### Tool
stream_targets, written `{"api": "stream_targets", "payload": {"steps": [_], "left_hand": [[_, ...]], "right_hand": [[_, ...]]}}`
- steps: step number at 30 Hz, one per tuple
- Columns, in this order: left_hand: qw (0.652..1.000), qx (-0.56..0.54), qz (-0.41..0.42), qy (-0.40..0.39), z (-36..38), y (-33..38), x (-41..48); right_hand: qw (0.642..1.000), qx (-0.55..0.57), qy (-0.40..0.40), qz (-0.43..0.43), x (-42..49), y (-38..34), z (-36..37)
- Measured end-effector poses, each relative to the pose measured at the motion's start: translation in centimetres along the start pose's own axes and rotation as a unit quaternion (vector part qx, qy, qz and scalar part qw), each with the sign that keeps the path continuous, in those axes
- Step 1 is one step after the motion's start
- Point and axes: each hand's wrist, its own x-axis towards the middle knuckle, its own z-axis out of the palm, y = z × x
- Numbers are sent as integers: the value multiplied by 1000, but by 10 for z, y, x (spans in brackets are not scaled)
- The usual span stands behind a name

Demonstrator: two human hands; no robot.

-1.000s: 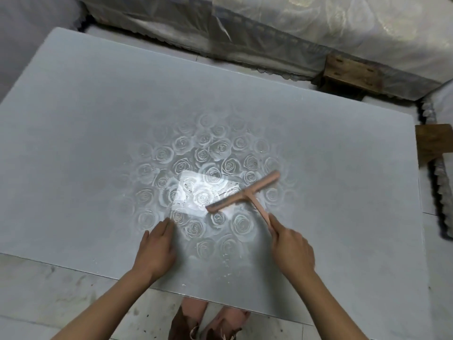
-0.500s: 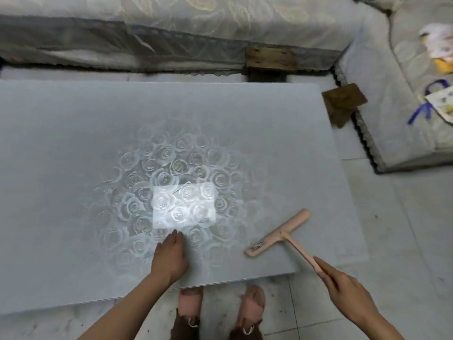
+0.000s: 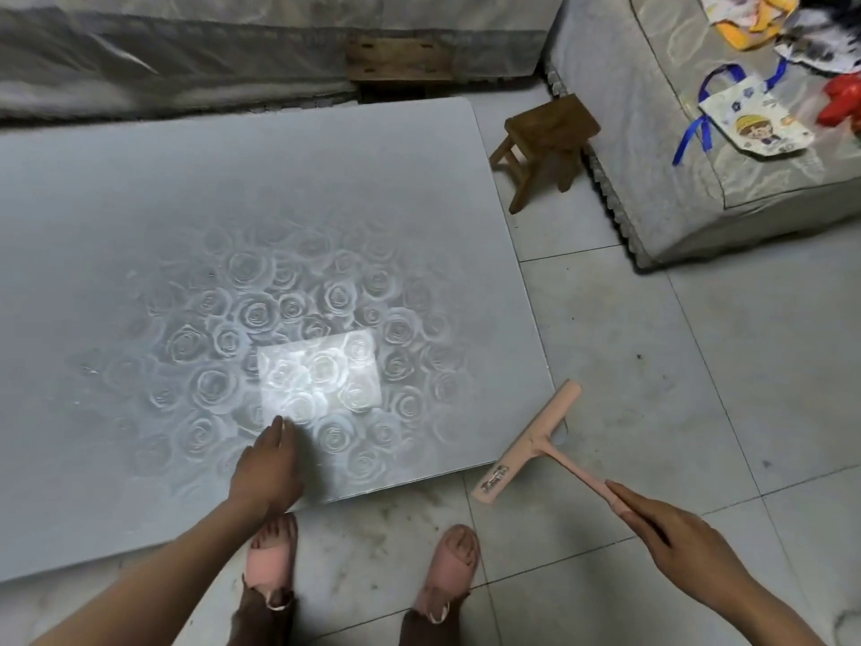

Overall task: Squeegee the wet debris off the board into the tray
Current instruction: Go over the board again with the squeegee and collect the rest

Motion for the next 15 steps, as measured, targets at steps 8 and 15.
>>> {"api": "stream_targets", "payload": {"steps": [8, 15], "left_hand": [[994, -53, -74, -66, 22, 47, 14], [989, -118, -76, -56, 26, 31, 16]], "right_hand": [[982, -101, 20, -161, 72, -23, 2], [952, -113, 50, -279, 116, -100, -4]]}}
